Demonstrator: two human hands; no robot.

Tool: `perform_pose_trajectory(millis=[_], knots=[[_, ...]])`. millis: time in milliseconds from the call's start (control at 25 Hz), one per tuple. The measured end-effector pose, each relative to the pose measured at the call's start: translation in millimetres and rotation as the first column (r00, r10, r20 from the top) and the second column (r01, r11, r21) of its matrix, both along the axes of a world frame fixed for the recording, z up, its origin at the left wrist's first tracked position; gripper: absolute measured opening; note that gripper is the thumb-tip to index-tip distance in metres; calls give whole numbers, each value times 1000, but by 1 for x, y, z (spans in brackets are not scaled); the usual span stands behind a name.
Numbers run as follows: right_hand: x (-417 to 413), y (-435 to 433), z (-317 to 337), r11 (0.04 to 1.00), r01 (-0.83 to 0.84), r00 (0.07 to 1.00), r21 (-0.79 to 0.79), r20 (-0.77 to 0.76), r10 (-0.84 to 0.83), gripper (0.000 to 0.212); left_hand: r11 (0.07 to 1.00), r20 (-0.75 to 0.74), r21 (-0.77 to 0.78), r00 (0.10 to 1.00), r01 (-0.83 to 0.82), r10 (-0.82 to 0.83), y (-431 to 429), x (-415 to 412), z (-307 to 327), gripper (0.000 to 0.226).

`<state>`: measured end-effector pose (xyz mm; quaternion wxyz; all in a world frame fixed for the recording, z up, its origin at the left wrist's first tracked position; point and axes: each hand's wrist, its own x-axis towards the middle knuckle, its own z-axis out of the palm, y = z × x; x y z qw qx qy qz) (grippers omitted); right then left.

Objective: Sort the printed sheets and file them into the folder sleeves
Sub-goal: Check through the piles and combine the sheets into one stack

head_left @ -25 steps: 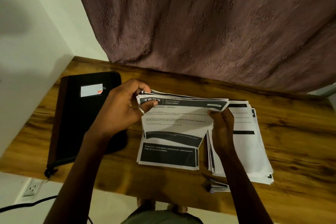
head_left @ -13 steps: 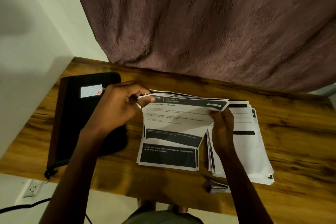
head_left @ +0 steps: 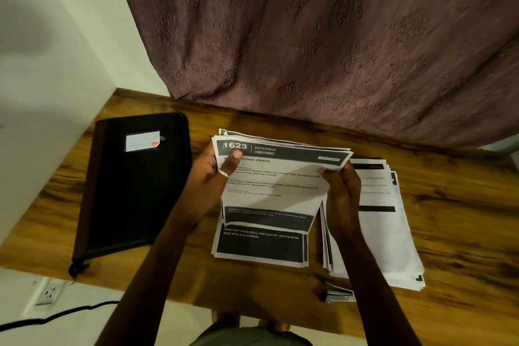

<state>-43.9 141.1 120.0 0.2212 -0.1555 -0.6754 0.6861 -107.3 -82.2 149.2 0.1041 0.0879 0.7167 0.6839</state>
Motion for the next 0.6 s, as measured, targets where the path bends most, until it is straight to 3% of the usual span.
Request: perform_pose_trajectory(millis=[280,440,600], knots=[[-2,0,2,998,43,999,-49,-22,-44,27,987,-31,129,994,-96,101,13,12,1,38],[8,-9,-18,996,49,999,-71,11,-48,28,982,-134,-103,980,-158,144,13,20,-22,35],[9,-10,-28,990,69,997,-123,52,-63,42,989,-47,-70,991,-128,125,16,22,-30,28]])
